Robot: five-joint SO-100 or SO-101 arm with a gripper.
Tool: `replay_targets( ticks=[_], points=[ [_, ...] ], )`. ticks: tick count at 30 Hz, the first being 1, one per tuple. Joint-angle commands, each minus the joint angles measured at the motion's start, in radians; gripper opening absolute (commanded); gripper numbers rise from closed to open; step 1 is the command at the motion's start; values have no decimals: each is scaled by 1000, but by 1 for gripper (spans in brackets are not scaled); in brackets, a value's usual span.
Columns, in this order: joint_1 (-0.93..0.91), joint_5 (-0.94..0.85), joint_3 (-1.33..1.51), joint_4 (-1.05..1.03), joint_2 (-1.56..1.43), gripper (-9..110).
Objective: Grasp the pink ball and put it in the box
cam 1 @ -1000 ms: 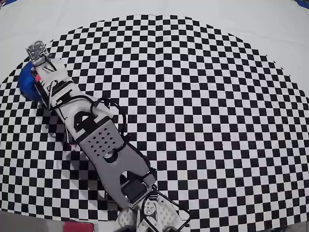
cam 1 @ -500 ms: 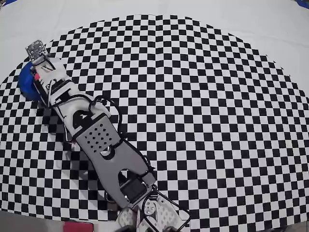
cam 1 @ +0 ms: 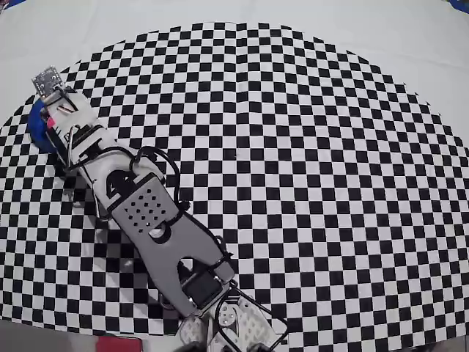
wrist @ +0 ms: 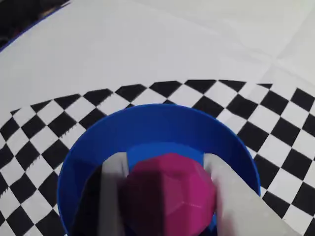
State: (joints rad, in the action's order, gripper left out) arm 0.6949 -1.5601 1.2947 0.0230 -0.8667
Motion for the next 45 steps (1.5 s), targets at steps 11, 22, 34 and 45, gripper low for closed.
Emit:
replay_targets(
  ticks=[11,22,34,45],
  points=[
    [3,8,-64,-2,5,0],
    [5,8,-80,-2,15,0],
    [5,8,-87,-2,20,0],
    [5,8,-97,-2,25,0]
  ],
)
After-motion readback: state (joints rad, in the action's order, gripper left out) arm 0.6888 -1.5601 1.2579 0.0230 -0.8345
